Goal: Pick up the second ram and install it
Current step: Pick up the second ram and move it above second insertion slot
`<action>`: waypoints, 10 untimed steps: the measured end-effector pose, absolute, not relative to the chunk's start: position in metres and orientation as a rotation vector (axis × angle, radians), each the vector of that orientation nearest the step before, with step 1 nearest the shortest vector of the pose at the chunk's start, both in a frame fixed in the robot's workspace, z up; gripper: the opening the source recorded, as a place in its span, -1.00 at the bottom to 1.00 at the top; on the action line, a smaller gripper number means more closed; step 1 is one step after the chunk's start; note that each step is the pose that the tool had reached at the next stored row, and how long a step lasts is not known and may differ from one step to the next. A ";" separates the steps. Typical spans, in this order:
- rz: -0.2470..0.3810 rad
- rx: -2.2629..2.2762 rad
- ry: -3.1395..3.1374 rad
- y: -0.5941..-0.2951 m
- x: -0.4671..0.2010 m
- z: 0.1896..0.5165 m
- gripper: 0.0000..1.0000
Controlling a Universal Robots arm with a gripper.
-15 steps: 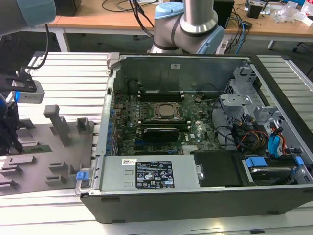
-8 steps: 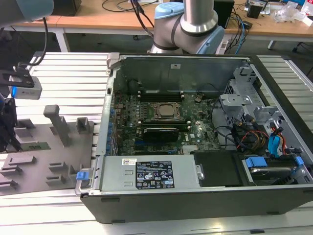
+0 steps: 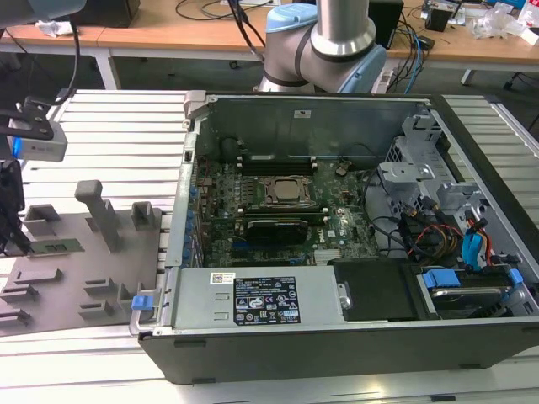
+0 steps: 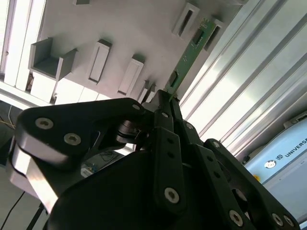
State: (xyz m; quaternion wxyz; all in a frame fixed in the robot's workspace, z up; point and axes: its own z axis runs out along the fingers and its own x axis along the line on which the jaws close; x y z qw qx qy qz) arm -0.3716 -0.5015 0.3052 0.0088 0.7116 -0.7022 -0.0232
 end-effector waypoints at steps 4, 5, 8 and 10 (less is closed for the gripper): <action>-0.072 2.223 -2.194 -0.501 -0.372 0.310 -0.73; -0.072 2.223 -2.194 -0.501 -0.372 0.311 -0.73; -0.072 2.223 -2.194 -0.501 -0.372 0.316 -0.73; -0.072 2.223 -2.194 -0.501 -0.372 0.328 -0.73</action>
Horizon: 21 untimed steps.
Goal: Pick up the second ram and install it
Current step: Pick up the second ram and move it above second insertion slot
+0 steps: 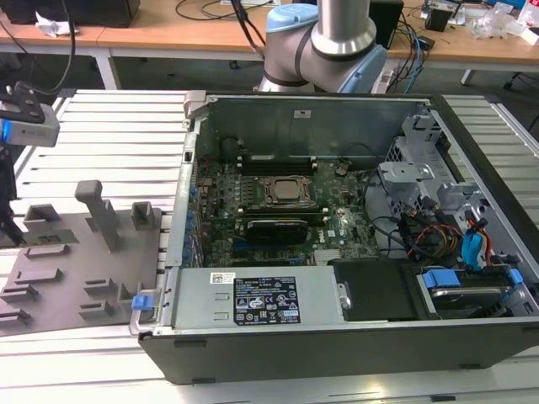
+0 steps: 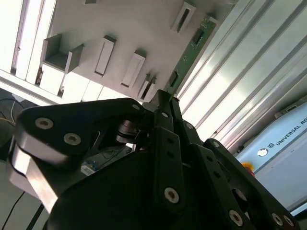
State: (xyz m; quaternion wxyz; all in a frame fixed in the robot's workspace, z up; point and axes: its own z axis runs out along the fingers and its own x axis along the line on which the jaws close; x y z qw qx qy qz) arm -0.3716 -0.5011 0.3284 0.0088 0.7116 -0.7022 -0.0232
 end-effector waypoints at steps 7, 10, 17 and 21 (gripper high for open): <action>-0.072 2.223 -2.194 -0.501 -0.372 0.345 -0.73; -0.073 2.223 -2.194 -0.501 -0.372 0.352 -0.73; -0.073 2.223 -2.194 -0.500 -0.372 0.367 -0.73; -0.073 2.223 -2.194 -0.498 -0.372 0.374 -0.73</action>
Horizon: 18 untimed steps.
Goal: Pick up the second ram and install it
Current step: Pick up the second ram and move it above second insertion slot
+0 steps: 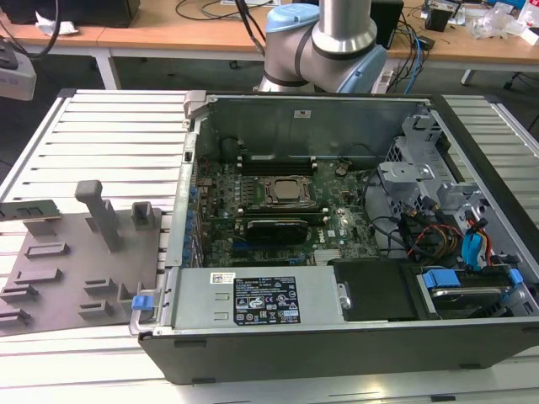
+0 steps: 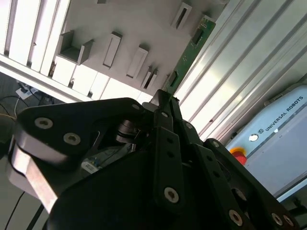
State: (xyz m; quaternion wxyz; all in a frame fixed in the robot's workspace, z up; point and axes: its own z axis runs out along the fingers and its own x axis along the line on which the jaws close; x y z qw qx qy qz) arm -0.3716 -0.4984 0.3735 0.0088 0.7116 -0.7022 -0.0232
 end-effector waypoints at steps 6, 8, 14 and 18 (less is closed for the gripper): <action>-0.073 2.223 -2.194 -0.496 -0.372 0.386 -0.73; -0.073 2.223 -2.194 -0.496 -0.372 0.391 -0.73; -0.073 2.223 -2.194 -0.492 -0.372 0.402 -0.73; -0.073 2.223 -2.194 -0.488 -0.371 0.406 -0.73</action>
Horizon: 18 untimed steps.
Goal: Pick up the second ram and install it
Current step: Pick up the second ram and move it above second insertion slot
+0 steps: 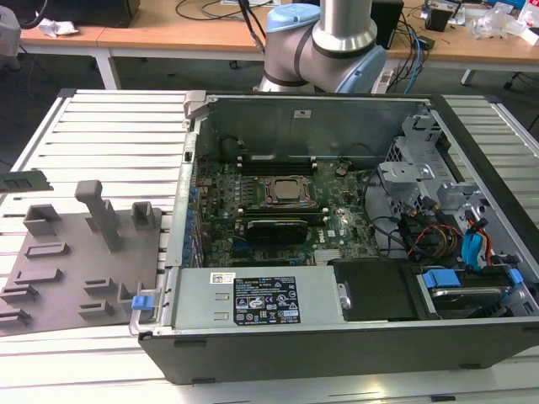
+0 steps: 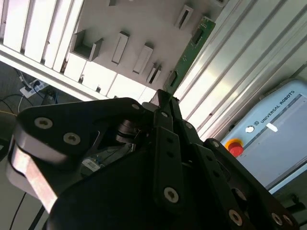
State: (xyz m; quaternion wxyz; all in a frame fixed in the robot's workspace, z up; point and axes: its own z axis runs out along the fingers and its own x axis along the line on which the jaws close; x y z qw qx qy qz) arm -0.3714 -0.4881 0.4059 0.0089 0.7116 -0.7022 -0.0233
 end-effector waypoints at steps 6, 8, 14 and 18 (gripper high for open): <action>-0.076 2.223 -2.194 -0.476 -0.371 0.410 -0.73; -0.076 2.223 -2.194 -0.471 -0.370 0.411 -0.73; -0.077 2.223 -2.194 -0.452 -0.369 0.419 -0.73; -0.077 2.223 -2.193 -0.441 -0.369 0.426 -0.73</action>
